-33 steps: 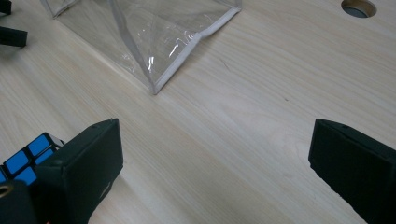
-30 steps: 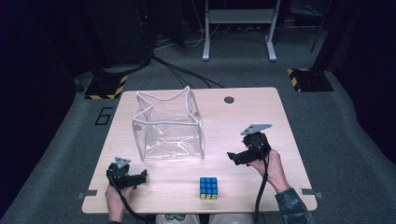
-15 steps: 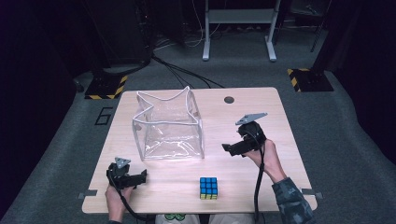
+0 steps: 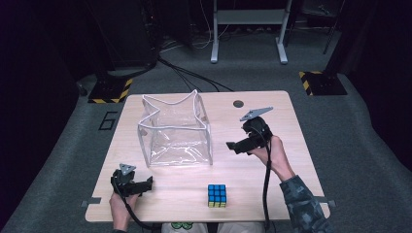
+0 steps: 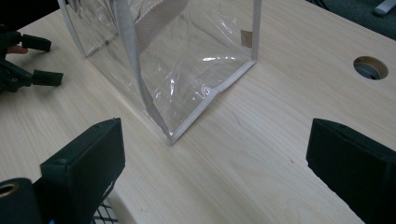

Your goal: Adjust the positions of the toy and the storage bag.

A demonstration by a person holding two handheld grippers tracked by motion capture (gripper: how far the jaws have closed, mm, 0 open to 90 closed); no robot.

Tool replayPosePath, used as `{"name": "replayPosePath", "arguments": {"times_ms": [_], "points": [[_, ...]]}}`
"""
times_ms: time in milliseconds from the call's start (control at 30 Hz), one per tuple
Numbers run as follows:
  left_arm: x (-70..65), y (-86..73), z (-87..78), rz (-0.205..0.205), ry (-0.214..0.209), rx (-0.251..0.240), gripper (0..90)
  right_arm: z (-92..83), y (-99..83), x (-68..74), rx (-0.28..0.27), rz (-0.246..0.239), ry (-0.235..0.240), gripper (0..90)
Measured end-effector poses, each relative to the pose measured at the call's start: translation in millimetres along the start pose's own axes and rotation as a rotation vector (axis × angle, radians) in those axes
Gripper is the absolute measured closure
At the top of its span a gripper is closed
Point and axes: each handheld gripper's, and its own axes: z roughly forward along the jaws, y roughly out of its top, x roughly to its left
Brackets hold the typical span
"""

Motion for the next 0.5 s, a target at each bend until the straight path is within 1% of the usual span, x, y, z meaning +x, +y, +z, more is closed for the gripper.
{"name": "replayPosePath", "arguments": {"times_ms": [33, 133, 200, 300, 333, 500], "points": [[0.0, 0.0, 0.0, 0.0, 0.0, 0.0, 0.2, 0.0, 2.6, 0.0, -0.003, -0.007, 0.0, 3.8], [-0.1, 0.0, 0.0, 0.0, 0.001, 0.0, 0.2, -0.5, 8.9, 1.1, -0.002, -0.003, 0.002, 3.8], [-0.1, 0.0, 0.0, 0.0, 0.001, 0.0, 0.2, -0.1, 13.6, 0.6, -0.011, -0.018, 0.008, 4.0], [-0.1, 0.0, 0.0, 0.0, 0.001, 0.0, 0.2, 0.2, 21.9, 2.2, -0.011, -0.019, 0.011, 4.0], [-0.1, 0.0, 0.0, 0.0, 0.001, 0.0, 0.2, 0.8, 24.5, 2.3, -0.019, -0.027, 0.011, 4.1], [-0.1, 0.0, 0.0, 0.0, 0.001, 0.0, 0.2, 3.6, 38.3, 5.0, -0.018, -0.037, 0.019, 4.4]]}}
